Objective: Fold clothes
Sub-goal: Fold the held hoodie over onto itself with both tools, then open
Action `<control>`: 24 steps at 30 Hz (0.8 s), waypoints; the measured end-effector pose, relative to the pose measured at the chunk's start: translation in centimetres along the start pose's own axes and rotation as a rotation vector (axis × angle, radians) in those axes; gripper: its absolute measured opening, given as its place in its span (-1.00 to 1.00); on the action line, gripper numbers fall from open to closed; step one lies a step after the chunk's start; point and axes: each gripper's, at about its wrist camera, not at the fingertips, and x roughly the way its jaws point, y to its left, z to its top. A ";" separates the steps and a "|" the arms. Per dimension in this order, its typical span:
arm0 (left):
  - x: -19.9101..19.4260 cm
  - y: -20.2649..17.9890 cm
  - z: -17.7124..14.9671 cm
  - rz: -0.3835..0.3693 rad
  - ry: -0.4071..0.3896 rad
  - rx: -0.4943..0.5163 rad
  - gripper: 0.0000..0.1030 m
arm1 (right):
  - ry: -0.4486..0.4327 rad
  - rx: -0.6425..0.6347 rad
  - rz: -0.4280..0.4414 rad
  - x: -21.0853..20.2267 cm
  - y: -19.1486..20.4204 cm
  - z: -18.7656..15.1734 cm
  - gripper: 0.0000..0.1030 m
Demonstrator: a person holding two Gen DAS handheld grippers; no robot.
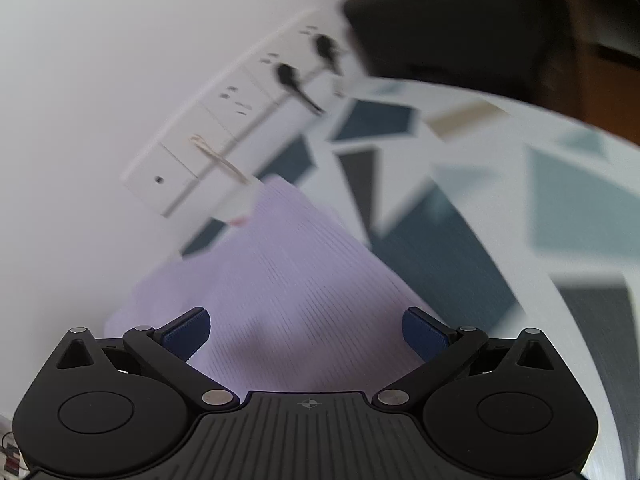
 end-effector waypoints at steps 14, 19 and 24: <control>0.9 1.1 -1.1 -0.111 0.054 -0.176 -0.62 | 0.057 0.138 -0.062 2.0 -1.3 -2.0 -0.06; -0.8 0.5 -1.1 -0.104 0.062 -0.061 -0.65 | 0.042 0.189 -0.014 0.5 -2.3 -1.5 -0.62; -2.5 2.6 -2.4 -0.101 0.138 -0.042 -0.65 | 0.056 0.116 0.002 -2.7 -2.7 -2.7 -0.69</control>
